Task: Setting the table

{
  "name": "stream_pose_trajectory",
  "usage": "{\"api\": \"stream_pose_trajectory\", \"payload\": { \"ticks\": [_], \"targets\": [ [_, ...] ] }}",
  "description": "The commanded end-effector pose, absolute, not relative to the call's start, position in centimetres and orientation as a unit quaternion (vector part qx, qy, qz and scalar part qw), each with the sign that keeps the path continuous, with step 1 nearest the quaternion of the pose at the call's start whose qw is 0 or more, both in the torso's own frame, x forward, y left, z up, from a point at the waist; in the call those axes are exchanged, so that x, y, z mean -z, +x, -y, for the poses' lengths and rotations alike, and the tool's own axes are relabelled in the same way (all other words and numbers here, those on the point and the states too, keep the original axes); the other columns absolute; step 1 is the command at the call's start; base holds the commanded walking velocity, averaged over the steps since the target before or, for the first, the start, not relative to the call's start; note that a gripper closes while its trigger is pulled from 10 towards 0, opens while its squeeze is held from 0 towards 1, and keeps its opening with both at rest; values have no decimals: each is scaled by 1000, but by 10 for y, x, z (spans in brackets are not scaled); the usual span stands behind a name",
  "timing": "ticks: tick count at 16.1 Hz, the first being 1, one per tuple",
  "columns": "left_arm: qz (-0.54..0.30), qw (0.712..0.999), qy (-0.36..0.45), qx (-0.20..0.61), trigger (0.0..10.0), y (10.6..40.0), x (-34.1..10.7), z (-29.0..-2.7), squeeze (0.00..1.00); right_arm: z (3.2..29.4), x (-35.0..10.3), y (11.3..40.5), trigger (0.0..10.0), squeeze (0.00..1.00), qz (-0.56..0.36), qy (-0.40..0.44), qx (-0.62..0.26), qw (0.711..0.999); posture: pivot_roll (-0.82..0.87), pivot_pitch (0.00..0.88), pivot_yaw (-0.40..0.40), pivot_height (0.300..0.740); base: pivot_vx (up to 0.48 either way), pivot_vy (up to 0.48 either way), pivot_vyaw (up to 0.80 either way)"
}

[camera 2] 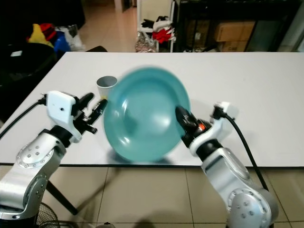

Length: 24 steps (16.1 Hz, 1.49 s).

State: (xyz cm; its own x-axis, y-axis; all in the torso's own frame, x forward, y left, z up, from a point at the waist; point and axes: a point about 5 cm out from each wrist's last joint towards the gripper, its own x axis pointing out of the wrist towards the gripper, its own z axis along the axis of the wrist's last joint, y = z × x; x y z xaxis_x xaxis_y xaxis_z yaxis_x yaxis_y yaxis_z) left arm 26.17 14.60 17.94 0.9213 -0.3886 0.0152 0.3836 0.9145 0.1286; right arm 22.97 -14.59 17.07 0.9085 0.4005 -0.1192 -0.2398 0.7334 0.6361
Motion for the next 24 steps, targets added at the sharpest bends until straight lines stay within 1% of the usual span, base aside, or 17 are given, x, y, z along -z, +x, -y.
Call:
{"api": "stream_pose_trajectory", "payload": {
  "ticks": [1,2,4,6,7,9,11,13,15,18,20,24],
  "targets": [
    [23,978,72,195,10000,262,-183,-154,0,130,-170,227,10000,0,-151,351,-235,894,78,0,43,740,0,0,0],
    [23,977,76,200,10000,261,-183,-157,0,129,-164,227,10000,0,-171,370,-233,883,80,0,43,740,0,0,0],
    [13,970,84,229,10000,256,-184,-168,0,124,-153,227,10000,0,-213,420,-255,844,82,0,41,740,0,0,0],
    [-8,957,87,276,10000,247,-181,-173,0,120,-147,224,10000,0,-239,434,-275,824,82,0,41,740,0,0,0],
    [-20,949,90,301,10000,242,-179,-175,0,118,-144,222,10000,0,-260,427,-287,817,82,0,41,740,0,0,0],
    [-49,935,92,339,10000,231,-174,-177,0,113,-138,219,10000,0,-290,413,-296,811,95,0,32,740,0,0,0],
    [-81,918,97,377,10000,221,-168,-178,0,113,-128,218,10000,0,-331,401,-280,807,97,0,29,740,0,0,0],
    [-94,910,100,391,10000,216,-165,-179,0,118,-116,224,10000,0,-357,408,-232,807,98,0,28,740,0,0,0],
    [-97,908,98,395,10000,215,-166,-179,0,122,-113,230,10000,0,-358,415,-210,810,98,0,29,740,0,0,0],
    [-107,903,99,405,10000,212,-164,-178,0,131,-117,250,10000,0,-329,436,-163,822,99,0,30,740,0,0,0],
    [-109,901,99,407,10000,212,-162,-177,0,138,-110,263,10000,0,-340,428,-111,830,98,0,30,740,0,0,0],
    [-116,896,97,419,10000,210,-161,-174,0,137,-107,281,10000,0,-354,435,-80,824,100,0,35,740,0,0,0]
  ]
}}
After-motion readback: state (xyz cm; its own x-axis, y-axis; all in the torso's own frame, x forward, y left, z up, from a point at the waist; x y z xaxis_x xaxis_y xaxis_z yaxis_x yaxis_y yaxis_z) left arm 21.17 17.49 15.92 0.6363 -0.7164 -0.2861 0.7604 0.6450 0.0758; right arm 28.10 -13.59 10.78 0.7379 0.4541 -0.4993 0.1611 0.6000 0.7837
